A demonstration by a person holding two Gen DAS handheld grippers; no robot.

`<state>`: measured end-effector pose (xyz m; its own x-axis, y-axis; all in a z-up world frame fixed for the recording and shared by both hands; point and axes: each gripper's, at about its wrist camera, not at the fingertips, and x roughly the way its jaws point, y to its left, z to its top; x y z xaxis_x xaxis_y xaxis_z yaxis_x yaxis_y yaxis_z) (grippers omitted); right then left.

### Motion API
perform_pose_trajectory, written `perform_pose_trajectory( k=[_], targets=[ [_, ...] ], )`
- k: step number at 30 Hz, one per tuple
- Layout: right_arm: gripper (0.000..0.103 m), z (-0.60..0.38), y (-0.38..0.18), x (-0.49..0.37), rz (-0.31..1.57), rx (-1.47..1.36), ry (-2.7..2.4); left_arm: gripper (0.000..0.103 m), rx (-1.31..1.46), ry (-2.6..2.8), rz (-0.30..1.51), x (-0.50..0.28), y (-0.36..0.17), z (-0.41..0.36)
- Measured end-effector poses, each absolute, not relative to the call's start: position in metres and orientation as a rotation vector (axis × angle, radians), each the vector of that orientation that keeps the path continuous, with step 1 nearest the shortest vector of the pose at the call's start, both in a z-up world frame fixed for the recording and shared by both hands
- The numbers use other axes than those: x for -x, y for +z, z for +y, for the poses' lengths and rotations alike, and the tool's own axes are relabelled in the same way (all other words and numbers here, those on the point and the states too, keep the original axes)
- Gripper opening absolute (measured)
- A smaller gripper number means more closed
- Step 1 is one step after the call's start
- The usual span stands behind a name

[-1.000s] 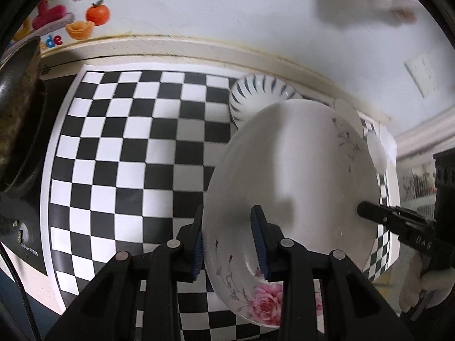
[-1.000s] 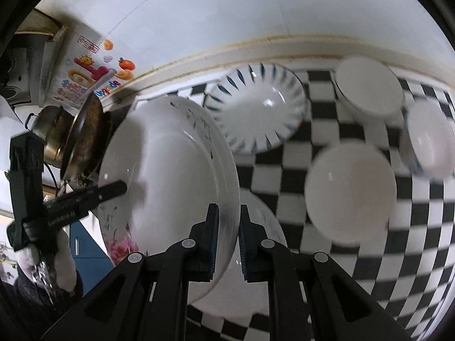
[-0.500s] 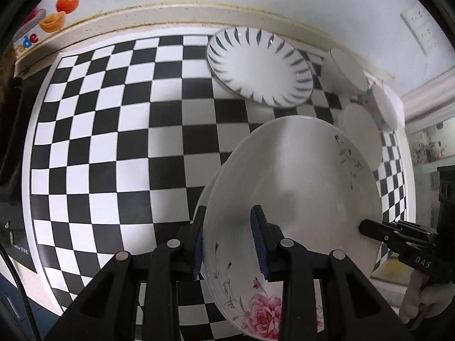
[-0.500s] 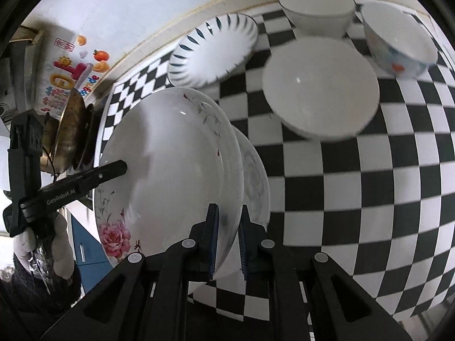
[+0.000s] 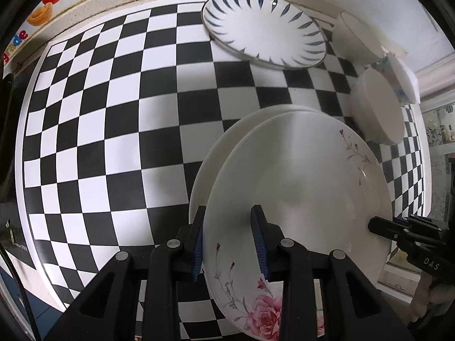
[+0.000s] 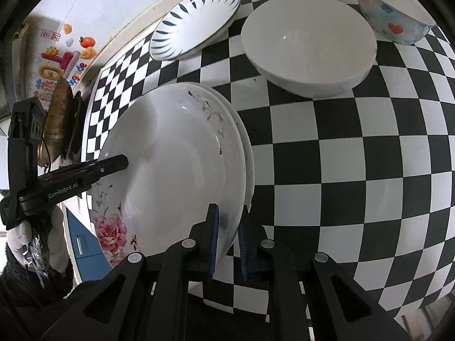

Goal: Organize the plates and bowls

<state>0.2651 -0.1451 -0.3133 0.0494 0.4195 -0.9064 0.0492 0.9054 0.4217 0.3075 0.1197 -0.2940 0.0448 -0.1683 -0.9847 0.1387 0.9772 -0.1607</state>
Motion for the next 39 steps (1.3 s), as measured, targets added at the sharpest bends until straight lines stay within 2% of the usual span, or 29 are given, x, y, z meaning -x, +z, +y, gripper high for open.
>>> perform_pose_trajectory(
  k=[16,39],
  targets=[
    [0.015,-0.134,-0.318,-0.279,1.532,-0.316,0.259,0.028,0.065,-0.226,1.571,-0.318,-0.311,0.122],
    [0.017,-0.129,-0.323,-0.276,1.550,-0.268,0.198,0.028,-0.096,-0.183,1.596,-0.309,-0.318,0.088]
  ],
)
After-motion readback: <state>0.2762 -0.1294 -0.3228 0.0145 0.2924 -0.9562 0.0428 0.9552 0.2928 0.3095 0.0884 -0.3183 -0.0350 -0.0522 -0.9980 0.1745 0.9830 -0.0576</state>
